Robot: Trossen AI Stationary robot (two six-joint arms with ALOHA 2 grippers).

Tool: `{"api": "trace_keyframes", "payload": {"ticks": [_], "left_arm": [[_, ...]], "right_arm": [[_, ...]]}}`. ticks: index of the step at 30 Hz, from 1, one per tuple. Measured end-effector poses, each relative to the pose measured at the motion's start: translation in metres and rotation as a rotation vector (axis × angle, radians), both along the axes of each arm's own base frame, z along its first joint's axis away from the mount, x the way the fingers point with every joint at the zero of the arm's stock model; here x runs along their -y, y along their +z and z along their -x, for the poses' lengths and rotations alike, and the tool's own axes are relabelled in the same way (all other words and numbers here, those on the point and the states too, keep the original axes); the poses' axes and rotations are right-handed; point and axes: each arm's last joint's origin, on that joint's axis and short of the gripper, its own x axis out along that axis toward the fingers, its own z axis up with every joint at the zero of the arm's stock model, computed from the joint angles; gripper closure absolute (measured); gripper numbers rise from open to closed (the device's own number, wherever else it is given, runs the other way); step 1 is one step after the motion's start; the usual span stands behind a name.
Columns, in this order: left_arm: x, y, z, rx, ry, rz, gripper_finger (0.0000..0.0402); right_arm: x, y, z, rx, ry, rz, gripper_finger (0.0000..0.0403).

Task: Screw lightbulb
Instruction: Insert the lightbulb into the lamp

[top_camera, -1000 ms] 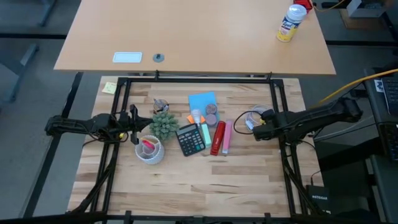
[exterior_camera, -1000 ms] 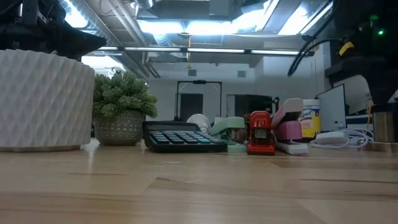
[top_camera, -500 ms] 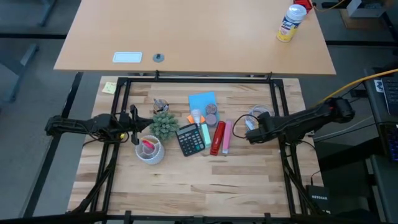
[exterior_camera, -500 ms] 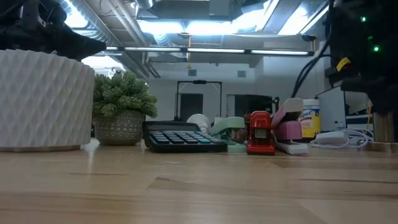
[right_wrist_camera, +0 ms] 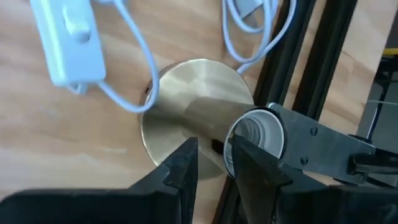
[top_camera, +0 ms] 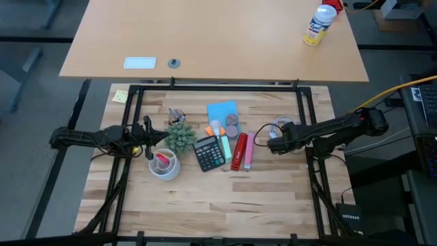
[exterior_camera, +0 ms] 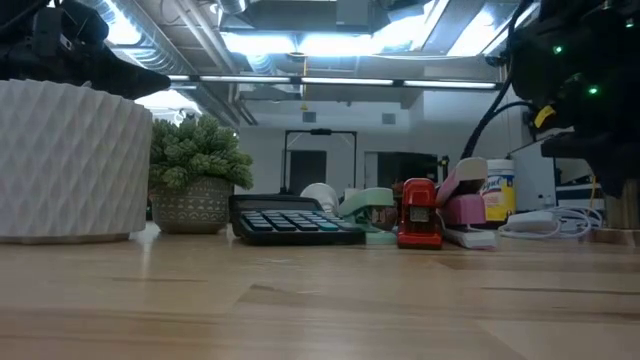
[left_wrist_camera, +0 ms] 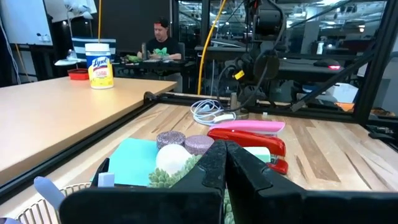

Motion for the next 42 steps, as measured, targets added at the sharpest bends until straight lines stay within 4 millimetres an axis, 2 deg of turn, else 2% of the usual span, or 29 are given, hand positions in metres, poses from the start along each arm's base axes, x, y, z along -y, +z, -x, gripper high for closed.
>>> {"api": "trace_keyframes", "payload": {"ticks": [6,11,16,25,30,34,42], "left_arm": [[0.0,0.0,0.0,0.0,0.0,0.0,0.04],[0.0,0.0,0.0,-0.001,-0.001,0.0,0.04],[0.0,0.0,0.0,-0.001,-0.001,0.0,0.04],[0.0,0.0,0.0,0.0,-0.002,0.003,0.04],[0.0,0.0,0.0,0.0,-0.001,0.0,0.04],[0.0,0.0,0.0,-0.001,-0.001,-0.001,0.04],[0.0,0.0,0.0,-0.002,-0.001,-0.004,0.04]], "right_arm": [[-0.002,0.0,-0.001,-0.011,0.043,-0.077,0.0307],[-0.005,0.001,-0.007,0.041,0.038,-0.149,0.0351],[-0.007,0.001,-0.019,0.176,0.036,-0.215,0.0389],[-0.016,0.013,-0.047,0.398,0.051,-0.405,0.0363],[-0.038,0.016,-0.065,0.591,0.165,-0.47,0.0371],[-0.06,0.015,-0.075,0.691,0.196,-0.448,0.0368],[-0.103,-0.005,-0.102,0.85,0.214,-0.511,0.0362]]}}
